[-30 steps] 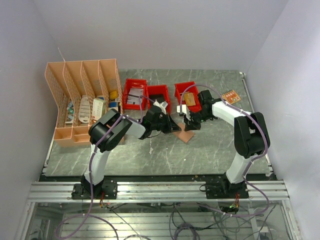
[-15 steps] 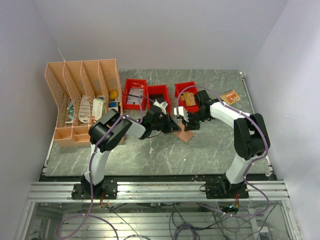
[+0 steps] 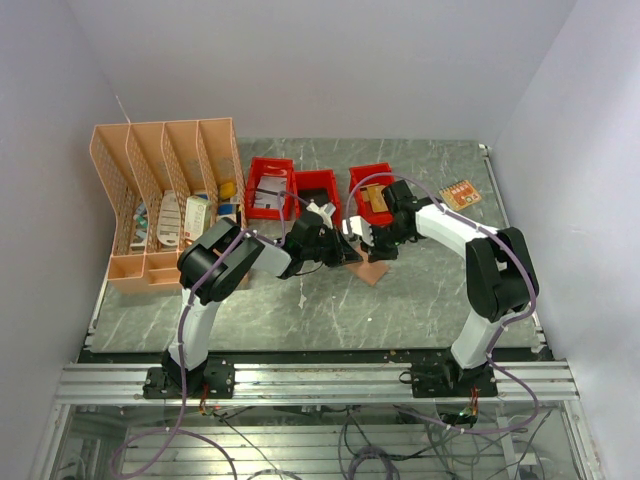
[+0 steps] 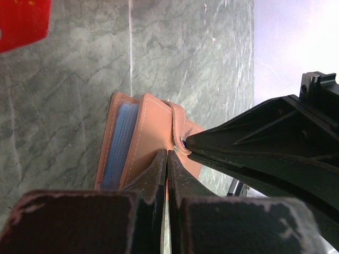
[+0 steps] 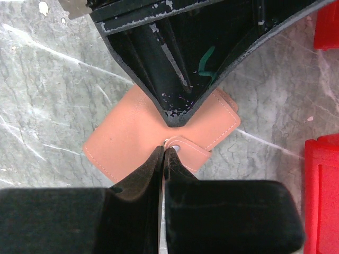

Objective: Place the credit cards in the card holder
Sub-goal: Close the card holder at the center of the board.

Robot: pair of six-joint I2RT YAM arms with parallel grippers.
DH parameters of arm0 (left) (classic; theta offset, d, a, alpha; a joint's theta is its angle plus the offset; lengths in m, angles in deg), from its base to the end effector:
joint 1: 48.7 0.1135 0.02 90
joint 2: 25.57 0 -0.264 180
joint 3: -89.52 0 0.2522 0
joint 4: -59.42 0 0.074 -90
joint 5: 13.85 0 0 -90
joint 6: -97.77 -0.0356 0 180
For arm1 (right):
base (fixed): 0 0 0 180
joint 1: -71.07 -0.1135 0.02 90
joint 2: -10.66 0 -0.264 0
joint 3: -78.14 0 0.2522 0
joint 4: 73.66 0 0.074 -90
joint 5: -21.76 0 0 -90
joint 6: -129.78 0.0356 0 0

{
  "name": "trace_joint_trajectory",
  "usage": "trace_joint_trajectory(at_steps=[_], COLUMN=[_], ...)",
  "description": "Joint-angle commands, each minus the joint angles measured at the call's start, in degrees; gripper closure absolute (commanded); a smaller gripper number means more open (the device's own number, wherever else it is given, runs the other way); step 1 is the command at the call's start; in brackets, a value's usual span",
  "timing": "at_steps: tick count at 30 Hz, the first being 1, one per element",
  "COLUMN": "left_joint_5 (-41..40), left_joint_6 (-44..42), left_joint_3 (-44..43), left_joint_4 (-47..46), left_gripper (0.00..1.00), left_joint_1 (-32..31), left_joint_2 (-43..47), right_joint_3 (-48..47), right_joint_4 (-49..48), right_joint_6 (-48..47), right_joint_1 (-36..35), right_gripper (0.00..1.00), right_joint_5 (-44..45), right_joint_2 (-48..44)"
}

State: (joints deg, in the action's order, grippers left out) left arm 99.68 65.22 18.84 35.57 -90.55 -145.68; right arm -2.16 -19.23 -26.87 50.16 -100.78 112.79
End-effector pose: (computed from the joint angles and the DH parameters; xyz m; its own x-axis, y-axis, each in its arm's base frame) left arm 0.2979 -0.2859 0.1043 -0.9148 -0.2182 -0.3400 0.2023 0.4810 -0.8530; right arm 0.3054 0.1372 0.1768 0.0262 -0.8185 -0.5738 -0.9996 -0.0242 -0.0110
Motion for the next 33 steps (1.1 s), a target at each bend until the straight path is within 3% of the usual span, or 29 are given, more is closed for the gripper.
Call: trace_joint_trajectory(at_steps=[1, 33], left_joint_5=[-1.3, -0.9], left_joint_6=[-1.9, -1.7], left_joint_3=[1.2, 1.5], left_joint_4=[4.8, 4.5], left_gripper=[0.93, 0.93], left_joint_1=[-0.9, -0.8], left_joint_2=[-3.4, -4.6], right_joint_3=[2.1, 8.3], right_joint_4=[4.1, 4.5], right_joint_6=[-0.4, 1.6], right_joint_1=[-3.4, -8.7], right_gripper=[1.0, 1.0], right_joint_5=[-1.3, -1.2], right_joint_2=[3.5, 4.2])
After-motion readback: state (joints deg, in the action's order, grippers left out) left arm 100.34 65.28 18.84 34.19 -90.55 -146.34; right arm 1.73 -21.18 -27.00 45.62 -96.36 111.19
